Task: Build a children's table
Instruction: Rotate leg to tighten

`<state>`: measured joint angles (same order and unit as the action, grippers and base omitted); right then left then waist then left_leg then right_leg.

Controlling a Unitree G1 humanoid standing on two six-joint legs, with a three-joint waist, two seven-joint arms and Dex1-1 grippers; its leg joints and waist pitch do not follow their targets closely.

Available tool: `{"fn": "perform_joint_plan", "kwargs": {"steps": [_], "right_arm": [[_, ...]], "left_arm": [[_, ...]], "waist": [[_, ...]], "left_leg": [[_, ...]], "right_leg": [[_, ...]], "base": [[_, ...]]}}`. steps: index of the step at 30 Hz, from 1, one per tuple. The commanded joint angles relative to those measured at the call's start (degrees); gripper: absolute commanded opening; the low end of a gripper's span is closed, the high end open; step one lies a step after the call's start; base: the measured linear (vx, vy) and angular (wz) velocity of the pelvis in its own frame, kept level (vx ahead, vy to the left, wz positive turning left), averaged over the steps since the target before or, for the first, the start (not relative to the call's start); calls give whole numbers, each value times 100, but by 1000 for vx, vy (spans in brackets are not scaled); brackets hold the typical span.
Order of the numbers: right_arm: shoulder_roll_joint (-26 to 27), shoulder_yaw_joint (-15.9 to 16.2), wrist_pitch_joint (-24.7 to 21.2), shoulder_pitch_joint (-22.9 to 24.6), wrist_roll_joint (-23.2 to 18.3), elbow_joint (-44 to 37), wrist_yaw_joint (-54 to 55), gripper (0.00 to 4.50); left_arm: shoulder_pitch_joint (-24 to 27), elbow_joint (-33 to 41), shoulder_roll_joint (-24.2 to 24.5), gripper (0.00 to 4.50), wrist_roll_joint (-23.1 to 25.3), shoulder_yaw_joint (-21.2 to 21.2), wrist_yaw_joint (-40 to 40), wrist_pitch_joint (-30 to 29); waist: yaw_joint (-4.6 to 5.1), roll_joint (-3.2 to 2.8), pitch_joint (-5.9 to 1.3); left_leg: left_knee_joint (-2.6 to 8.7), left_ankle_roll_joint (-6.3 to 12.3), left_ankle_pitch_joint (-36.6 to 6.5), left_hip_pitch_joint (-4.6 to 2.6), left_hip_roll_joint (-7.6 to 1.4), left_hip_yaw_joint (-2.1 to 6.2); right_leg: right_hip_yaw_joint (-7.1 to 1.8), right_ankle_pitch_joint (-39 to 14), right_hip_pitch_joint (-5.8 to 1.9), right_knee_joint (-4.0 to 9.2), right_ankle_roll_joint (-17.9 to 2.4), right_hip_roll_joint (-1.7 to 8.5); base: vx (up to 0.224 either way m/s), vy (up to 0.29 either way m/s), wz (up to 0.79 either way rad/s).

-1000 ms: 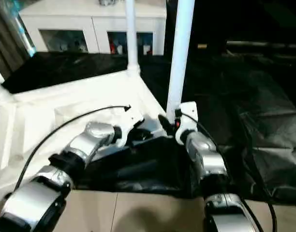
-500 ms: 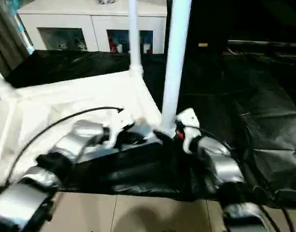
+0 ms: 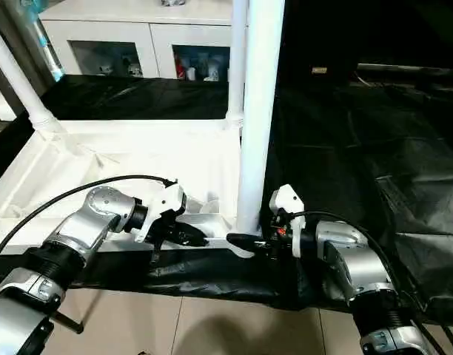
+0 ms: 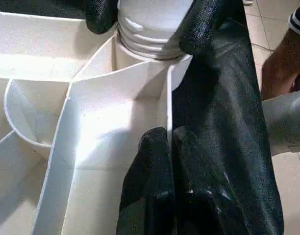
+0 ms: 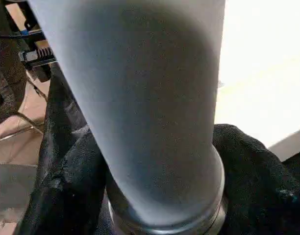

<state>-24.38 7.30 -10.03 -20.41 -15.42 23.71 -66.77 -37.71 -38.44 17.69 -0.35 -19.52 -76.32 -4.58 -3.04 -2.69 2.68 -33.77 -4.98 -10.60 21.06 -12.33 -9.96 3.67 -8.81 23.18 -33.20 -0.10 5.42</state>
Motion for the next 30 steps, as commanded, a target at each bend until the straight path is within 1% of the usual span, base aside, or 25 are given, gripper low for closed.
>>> {"fn": "perform_joint_plan", "kwargs": {"steps": [1, 3, 4, 6, 8, 9, 10, 11, 12, 13, 14, 15, 16, 17, 18, 19, 20, 21, 22, 23, 24, 26, 27, 29, 30], "right_arm": [[-4, 61, -76, -18, -9, -92, -30, 301], [79, 50, -71, -17, 53, -63, 192, 288], [79, 50, -71, -17, 53, -63, 192, 281], [184, 5, -21, -64, 264, 144, 668, 276], [351, -126, -5, -174, 472, 467, 1372, 274], [477, -237, -5, -254, 555, 700, 1849, 273], [529, -285, 0, -292, 591, 808, 2057, 272], [617, -364, -5, -342, 617, 961, 2366, 272], [725, -450, -19, -378, 614, 1084, 2657, 272], [828, -532, -38, -415, 619, 1194, 2965, 272], [958, -632, -79, -454, 601, 1310, 3306, 272], [1043, -686, -96, -480, 594, 1385, 3519, 272], [1139, -733, -95, -511, 602, 1473, 3762, 272], [1272, -747, -74, -560, 665, 1599, 4118, 272], [1331, -738, -15, -579, 673, 1633, 4170, 272], [1394, -732, 43, -600, 678, 1669, 4209, 272], [1466, -731, 101, -627, 682, 1706, 4231, 272], [1631, -757, 166, -671, 550, 1695, 4059, 272], [1690, -771, 177, -686, 479, 1674, 3965, 307], [1717, -770, 173, -693, 434, 1637, 3877, 307], [1734, -763, 165, -695, 399, 1592, 3789, 342], [1656, -621, 126, -666, 373, 1353, 3402, 344], [1639, -600, 120, -660, 373, 1324, 3353, 351], [1417, -389, 99, -569, 380, 1073, 2862, 376], [1350, -341, 91, -539, 366, 997, 2704, 376]], "left_arm": [[63, 259, 33, 0, -62, -47, -133, -65], [52, 254, -47, 0, -66, 17, 78, -110], [52, 254, -47, 0, -66, 17, 78, -110], [-41, 117, -201, 0, -30, 118, 454, -195], [-170, -88, -380, 0, 11, 217, 868, -244], [-275, -264, -523, 0, 50, 286, 1207, -226], [-329, -357, -594, 0, 72, 317, 1376, -207], [-415, -503, -711, 0, 107, 358, 1647, -224], [-488, -624, -840, 0, 144, 394, 1936, -224], [-561, -744, -976, 0, 167, 440, 2231, -252], [-641, -875, -1134, 0, 178, 485, 2524, -281], [-693, -958, -1234, 0, 188, 507, 2702, -294], [-754, -1055, -1342, 0, 212, 518, 2907, -308], [-835, -1185, -1482, 0, 259, 515, 3168, -299], [-851, -1214, -1521, 0, 281, 491, 3196, -272], [-869, -1250, -1558, 0, 304, 466, 3214, -241], [-891, -1297, -1596, 0, 327, 441, 3216, -203], [-928, -1378, -1652, 0, 370, 394, 3148, -120], [-948, -1424, -1670, 0, 392, 386, 3128, -84], [-962, -1455, -1670, 0, 408, 380, 3112, -58], [-973, -1481, -1661, 0, 422, 372, 3096, -34], [-988, -1522, -1545, 0, 449, 325, 2955, 57], [-987, -1522, -1529, 0, 449, 320, 2932, 67], [-935, -1443, -1377, 0, 428, 260, 2589, 142], [-919, -1416, -1334, 0, 424, 243, 2485, 165]], "waist": [[6, 71, -390], [16, 66, -388], [12, 68, -392], [20, 70, -381], [42, 73, -373], [62, 75, -367], [98, 64, -357], [128, 85, -359], [131, 87, -358], [138, 69, -363], [149, 80, -370], [147, 51, -376], [154, 58, -384], [148, 68, -385], [146, 64, -381], [141, 48, -393], [149, 54, -391], [141, 57, -392], [139, 13, -395], [146, 17, -392], [145, 13, -388], [141, 15, -393], [146, 15, -389], [132, 18, -392], [141, 55, -391]], "left_leg": [[396, 465, -1145, -36, -58, -54], [393, 481, -1089, -26, -55, -56], [391, 477, -1093, -32, -50, -56], [397, 449, -1148, -36, -53, -59], [402, 373, -1253, -45, -35, -58], [409, 297, -1341, -58, -19, -50], [416, 215, -1411, -55, -5, -42], [416, 186, -1499, -60, 6, -33], [418, 187, -1504, -57, 4, -24], [414, 228, -1473, -40, 11, -20], [404, 259, -1392, -34, 17, -29], [409, 263, -1383, -38, 9, -21], [397, 273, -1345, -41, 18, -29], [394, 289, -1289, -32, 23, -32], [397, 303, -1308, -38, 24, -36], [394, 322, -1308, -41, 21, -31], [392, 344, -1313, -28, 26, -33], [394, 364, -1300, -24, 25, -28], [394, 399, -1319, -25, 27, -29], [402, 409, -1341, -19, 22, -23], [403, 414, -1381, -22, 21, -21], [406, 425, -1442, -26, 18, -17], [412, 429, -1443, -15, 16, -15], [411, 455, -1441, -25, 9, -13], [408, 470, -1417, -14, 9, -20]], "right_leg": [[-151, -1182, -315, 301, -1496, 198], [-150, -1114, -310, 298, -1502, 192], [-148, -1128, -313, 301, -1497, 192], [-153, -1238, -304, 314, -1477, 196], [-152, -1463, -289, 343, -1411, 197], [-147, -1673, -279, 365, -1351, 201], [-142, -1881, -271, 391, -1264, 197], [-137, -2028, -275, 416, -1190, 197], [-140, -2057, -282, 418, -1169, 205], [-140, -2053, -291, 419, -1150, 208], [-143, -1973, -287, 429, -1143, 202], [-142, -1926, -288, 419, -1160, 204], [-141, -1825, -277, 419, -1186, 194], [-139, -1753, -285, 420, -1199, 192], [-137, -1757, -277, 425, -1200, 187], [-134, -1706, -284, 427, -1205, 193], [-134, -1685, -284, 423, -1211, 192], [-127, -1662, -298, 419, -1209, 191], [-127, -1593, -293, 433, -1221, 191], [-123, -1512, -305, 418, -1251, 184], [-120, -1529, -305, 418, -1258, 185], [-119, -1553, -318, 416, -1276, 192], [-120, -1551, -321, 412, -1276, 192], [-119, -1529, -328, 419, -1282, 195], [-124, -1489, -330, 413, -1289, 192]], "base": [[0, 0, 0], [0, 0, 0], [0, 0, 0], [0, 0, 0], [0, 0, 0], [0, 0, 0], [0, 0, 0], [0, 0, 0], [0, 0, 0], [0, 0, 0], [0, 0, 0], [0, 0, 0], [0, 0, 0], [0, 0, 0], [0, 0, 0], [0, 0, 0], [0, 0, 0], [0, 0, 0], [0, 0, 0], [0, 0, 0], [0, 0, 0], [0, 0, 0], [0, 0, 0], [0, 0, 0], [0, 0, 0]]}}
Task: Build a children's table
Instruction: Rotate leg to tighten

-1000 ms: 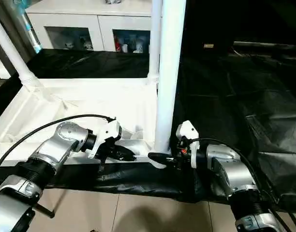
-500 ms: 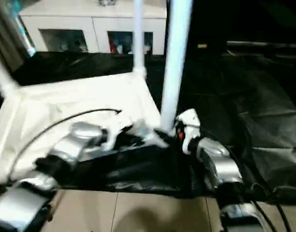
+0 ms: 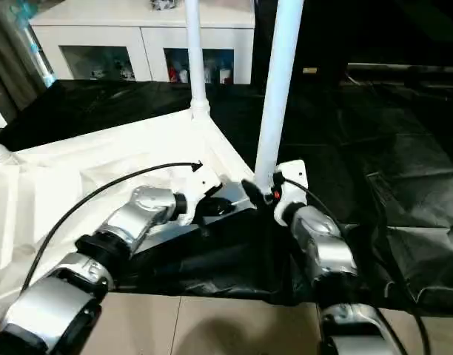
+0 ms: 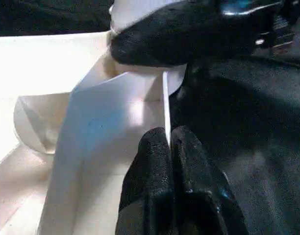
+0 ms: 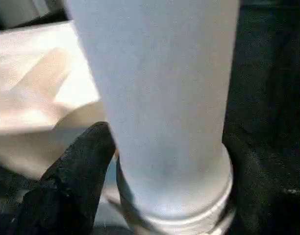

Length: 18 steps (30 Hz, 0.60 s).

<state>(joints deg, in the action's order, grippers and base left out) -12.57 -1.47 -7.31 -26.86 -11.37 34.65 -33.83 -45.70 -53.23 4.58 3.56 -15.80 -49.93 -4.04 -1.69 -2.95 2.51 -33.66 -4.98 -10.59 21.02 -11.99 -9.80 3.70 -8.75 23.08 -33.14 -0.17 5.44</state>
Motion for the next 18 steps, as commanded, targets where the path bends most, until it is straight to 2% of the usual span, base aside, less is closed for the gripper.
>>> {"fn": "perform_joint_plan", "kwargs": {"steps": [1, 6, 7, 9, 11, 12, 15, 16, 17, 18], "right_arm": [[63, 599, -204, 158, -69, -223, -820, 376], [-545, 835, -213, 411, -80, -731, -1911, 376], [-684, 850, -209, 452, -94, -810, -2142, 376], [-795, 853, -218, 482, -119, -885, -2312, 376], [-1065, 845, -271, 535, -236, -1080, -2707, 376], [-1122, 849, -304, 547, -268, -1132, -2802, 376], [-1230, 854, -414, 587, -332, -1250, -3017, 376], [-1233, 854, -420, 590, -334, -1255, -3027, 363], [-1229, 857, -494, 610, -358, -1293, -3039, 353], [-1228, 856, -526, 619, -368, -1310, -3049, 353]], "left_arm": [[-90, 113, 46, 0, 20, -153, -322, 153], [163, 463, 402, 0, -128, -197, -1211, 320], [255, 590, 520, 0, -153, -260, -1495, 350], [345, 714, 639, 0, -179, -326, -1774, 363], [580, 1125, 973, 0, -301, -462, -2486, 138], [637, 1242, 1054, 0, -331, -486, -2628, 78], [754, 1455, 1205, 0, -367, -507, -2850, 9], [757, 1457, 1209, 0, -367, -505, -2853, 10], [765, 1448, 1226, 0, -349, -492, -2829, 20], [774, 1459, 1235, 0, -340, -485, -2824, 15]], "waist": [[-4, 66, -374], [-33, 61, -378], [-46, 83, -377], [-59, 53, -375], [-49, 87, -374], [-59, 63, -374], [-78, 67, -366], [-93, 63, -367], [-93, 118, -363], [-103, 103, -360]], "left_leg": [[402, 484, -1396, -9, -29, -29], [391, 592, -1198, 11, -51, -36], [392, 597, -1215, -1, -67, -36], [391, 635, -1215, 2, -84, -48], [397, 639, -1177, -5, -94, -53], [389, 634, -1156, -9, -94, -64], [388, 620, -1168, -27, -107, -76], [393, 583, -1213, -35, -106, -76], [396, 544, -1250, -37, -105, -81], [399, 524, -1241, -31, -100, -73]], "right_leg": [[-126, -1487, -327, 399, -1286, 196], [-130, -1227, -345, 360, -1420, 203], [-127, -1266, -348, 355, -1449, 207], [-138, -1208, -331, 337, -1495, 204], [-137, -1051, -336, 313, -1556, 186], [-142, -1046, -322, 303, -1581, 194], [-147, -1028, -297, 296, -1615, 183], [-148, -1118, -298, 308, -1583, 191], [-151, -1207, -294, 318, -1544, 191], [-152, -1247, -303, 308, -1527, 195]], "base": [[0, 0, 0], [0, 0, 0], [0, 0, 0], [0, 0, 0], [0, 0, 0], [0, 0, 0], [0, 0, 0], [0, 0, 0], [0, 0, 0], [0, 0, 0]]}}
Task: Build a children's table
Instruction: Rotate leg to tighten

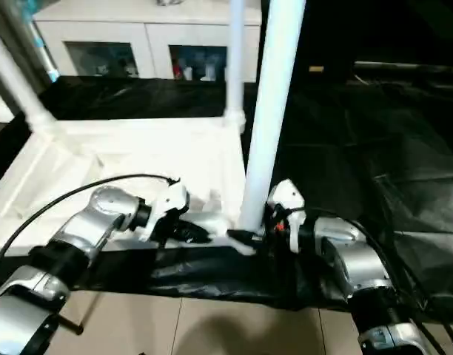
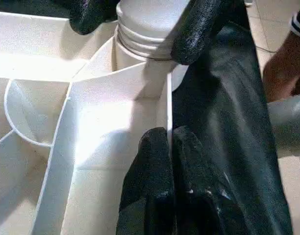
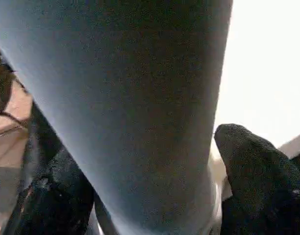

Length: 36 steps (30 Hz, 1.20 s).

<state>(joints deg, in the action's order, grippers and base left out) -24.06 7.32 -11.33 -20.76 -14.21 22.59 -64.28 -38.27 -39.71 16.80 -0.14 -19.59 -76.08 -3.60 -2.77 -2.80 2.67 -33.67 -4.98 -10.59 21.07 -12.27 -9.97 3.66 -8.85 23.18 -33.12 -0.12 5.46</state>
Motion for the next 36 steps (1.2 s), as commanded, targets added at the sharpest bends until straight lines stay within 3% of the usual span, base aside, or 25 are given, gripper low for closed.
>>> {"fn": "perform_joint_plan", "kwargs": {"steps": [1, 7, 9, 12, 13, 14, 16, 17, 18, 19, 20, 21, 25, 26, 28, 29, 30, 32, 36], "right_arm": [[-77, 10, -174, 33, -76, -134, -35, 353], [44, 70, -215, 60, -13, -125, 130, 283], [315, -88, -165, -40, 205, 220, 911, 277], [395, -130, -129, -76, 302, 361, 1190, 270], [460, -168, -98, -106, 380, 470, 1433, 269], [727, -355, -124, -212, 482, 813, 2245, 269], [888, -478, -148, -281, 508, 1017, 2711, 269], [977, -543, -119, -340, 540, 1151, 3018, 269], [1096, -617, -94, -443, 598, 1351, 3462, 269], [1157, -638, -81, -512, 644, 1474, 3687, 269], [1240, -633, -41, -627, 744, 1669, 3972, 269], [1280, -623, -12, -686, 782, 1758, 4053, 269], [1441, -664, 203, -873, 711, 1960, 3960, 269], [1483, -721, 210, -910, 609, 1956, 3816, 325], [1506, -739, 233, -936, 525, 1935, 3654, 341], [1498, -685, 286, -956, 495, 1919, 3490, 348], [1455, -624, 318, -935, 479, 1856, 3315, 360], [1394, -559, 332, -904, 466, 1779, 3121, 382], [1025, -266, 366, -634, 360, 1278, 2075, 382]], "left_arm": [[40, 111, 28, 0, 72, -96, -159, -22], [71, 171, -6, 0, 89, -35, 133, -112], [-61, -45, -228, 0, 144, 96, 738, -153], [-125, -149, -311, 0, 165, 139, 945, -139], [-190, -260, -385, 0, 192, 175, 1149, -133], [-456, -682, -659, 0, 286, 278, 1845, -120], [-612, -920, -818, 0, 343, 325, 2250, -111], [-699, -1042, -909, 0, 362, 355, 2488, -130], [-824, -1217, -1051, 0, 380, 417, 2852, -173], [-900, -1323, -1135, 0, 391, 450, 3061, -200], [-1015, -1489, -1255, 0, 423, 498, 3389, -212], [-1068, -1565, -1304, 0, 438, 517, 3517, -209], [-1195, -1774, -1432, 0, 479, 497, 3535, -91], [-1196, -1781, -1435, 0, 487, 470, 3456, -45], [-1196, -1807, -1433, 0, 493, 452, 3357, 15], [-1189, -1843, -1419, 0, 494, 439, 3229, 104], [-1155, -1820, -1379, 0, 487, 418, 3085, 151], [-1109, -1773, -1331, 0, 474, 387, 2903, 225], [-892, -1495, -1088, 0, 365, 268, 2067, 398]], "waist": [[5, 96, -372], [6, 104, -379], [36, 127, -364], [71, 120, -355], [86, 127, -348], [124, 123, -325], [126, 130, -355], [122, 94, -346], [133, 116, -334], [137, 119, -355], [143, 72, -352], [151, 89, -351], [122, 83, -376], [117, 81, -383], [114, 77, -382], [106, 55, -391], [109, 78, -398], [114, 66, -397], [88, 83, -413]], "left_leg": [[402, 500, -1251, -42, -71, -60], [396, 484, -1087, -32, -67, -54], [402, 413, -1149, -27, -51, -54], [416, 292, -1340, -52, -30, -40], [419, 285, -1418, -48, -27, -38], [421, 249, -1499, -45, -2, -47], [425, 178, -1550, -65, -7, -13], [424, 190, -1554, -60, 6, -20], [425, 188, -1609, -57, 7, -22], [414, 188, -1606, -68, 17, -23], [417, 185, -1594, -61, 21, -23], [412, 188, -1597, -55, 25, -24], [400, 317, -1468, -34, 30, -24], [399, 357, -1426, -29, 22, -21], [403, 405, -1361, -16, 10, -18], [398, 420, -1339, -21, 8, -18], [396, 446, -1301, -5, 11, -14], [400, 461, -1261, 4, 2, -8], [371, 655, -1023, 26, -11, -14]], "right_leg": [[-151, -1319, -302, 322, -1490, 196], [-157, -1274, -303, 310, -1435, 200], [-161, -1477, -293, 339, -1371, 208], [-151, -1887, -277, 387, -1231, 205], [-153, -1988, -271, 402, -1182, 203], [-154, -2154, -241, 433, -1125, 187], [-144, -2228, -260, 431, -1079, 203], [-148, -2224, -257, 447, -1071, 199], [-146, -2265, -248, 459, -1044, 195], [-144, -2298, -247, 461, -1029, 200], [-139, -2235, -249, 475, -1035, 188], [-138, -2203, -249, 468, -1042, 184], [-130, -1996, -282, 458, -1094, 197], [-130, -1849, -289, 444, -1148, 194], [-128, -1638, -306, 417, -1229, 195], [-125, -1556, -307, 416, -1260, 198], [-121, -1460, -325, 397, -1288, 200], [-120, -1387, -334, 381, -1319, 200], [-126, -896, -380, 326, -1474, 205]], "base": [[0, 0, 0], [0, 0, 0], [0, 0, 0], [0, 0, 0], [0, 0, 0], [0, 0, 0], [0, 0, 0], [0, 0, 0], [0, 0, 0], [0, 0, 0], [0, 0, 0], [0, 0, 0], [0, 0, 0], [0, 0, 0], [0, 0, 0], [0, 0, 0], [0, 0, 0], [0, 0, 0], [0, 0, 0]]}}
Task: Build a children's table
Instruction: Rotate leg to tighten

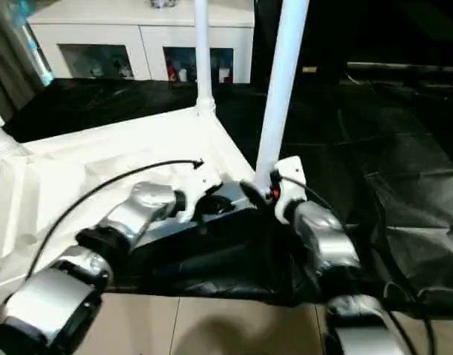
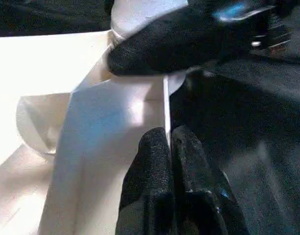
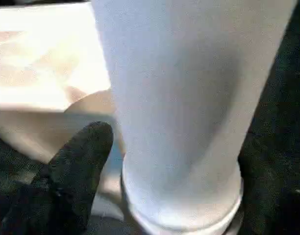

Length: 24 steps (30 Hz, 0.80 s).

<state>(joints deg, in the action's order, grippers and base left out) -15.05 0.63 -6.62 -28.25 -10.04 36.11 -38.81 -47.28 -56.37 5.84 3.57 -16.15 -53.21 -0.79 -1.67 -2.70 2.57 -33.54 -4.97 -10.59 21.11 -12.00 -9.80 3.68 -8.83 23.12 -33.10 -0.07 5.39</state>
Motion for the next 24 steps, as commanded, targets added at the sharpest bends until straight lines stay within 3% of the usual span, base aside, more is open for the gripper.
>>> {"fn": "perform_joint_plan", "kwargs": {"steps": [1, 5, 11, 14, 15, 24], "right_arm": [[50, 443, -110, 176, -78, -180, -680, 382], [-487, 547, -93, 535, -178, -637, -1646, 382], [-890, 537, -43, 760, -389, -939, -2425, 382], [-966, 529, -63, 787, -451, -982, -2628, 382], [-967, 516, -101, 788, -479, -1001, -2662, 357], [-845, 498, -204, 796, -522, -1047, -2568, 290]], "left_arm": [[52, 230, 56, 0, -33, -94, -386, 141], [380, 769, 539, 0, -109, -317, -1391, 213], [756, 1545, 1094, 0, -309, -505, -2522, -153], [827, 1688, 1183, 0, -349, -475, -2611, -200], [842, 1726, 1203, 0, -353, -467, -2618, -217], [853, 1766, 1139, 0, -350, -372, -2358, -261]], "waist": [[-27, 68, -408], [-69, 43, -404], [-72, 28, -374], [-66, 30, -368], [-63, 33, -369], [-65, 46, -379]], "left_leg": [[354, 699, -944, 20, -41, -31], [346, 780, -955, -16, -85, -59], [388, 544, -1343, -53, -109, -68], [395, 503, -1375, -46, -109, -67], [390, 495, -1336, -45, -98, -71], [377, 509, -1182, -39, -87, -71]], "right_leg": [[-129, -767, -374, 302, -1539, 216], [-132, -570, -349, 265, -1718, 202], [-142, -994, -323, 285, -1677, 193], [-145, -1047, -324, 293, -1656, 195], [-147, -1043, -320, 298, -1637, 193], [-144, -1021, -320, 294, -1601, 195]], "base": [[0, 0, 0], [0, 0, 0], [0, 0, 0], [0, 0, 0], [0, 0, 0], [0, 0, 0]]}}
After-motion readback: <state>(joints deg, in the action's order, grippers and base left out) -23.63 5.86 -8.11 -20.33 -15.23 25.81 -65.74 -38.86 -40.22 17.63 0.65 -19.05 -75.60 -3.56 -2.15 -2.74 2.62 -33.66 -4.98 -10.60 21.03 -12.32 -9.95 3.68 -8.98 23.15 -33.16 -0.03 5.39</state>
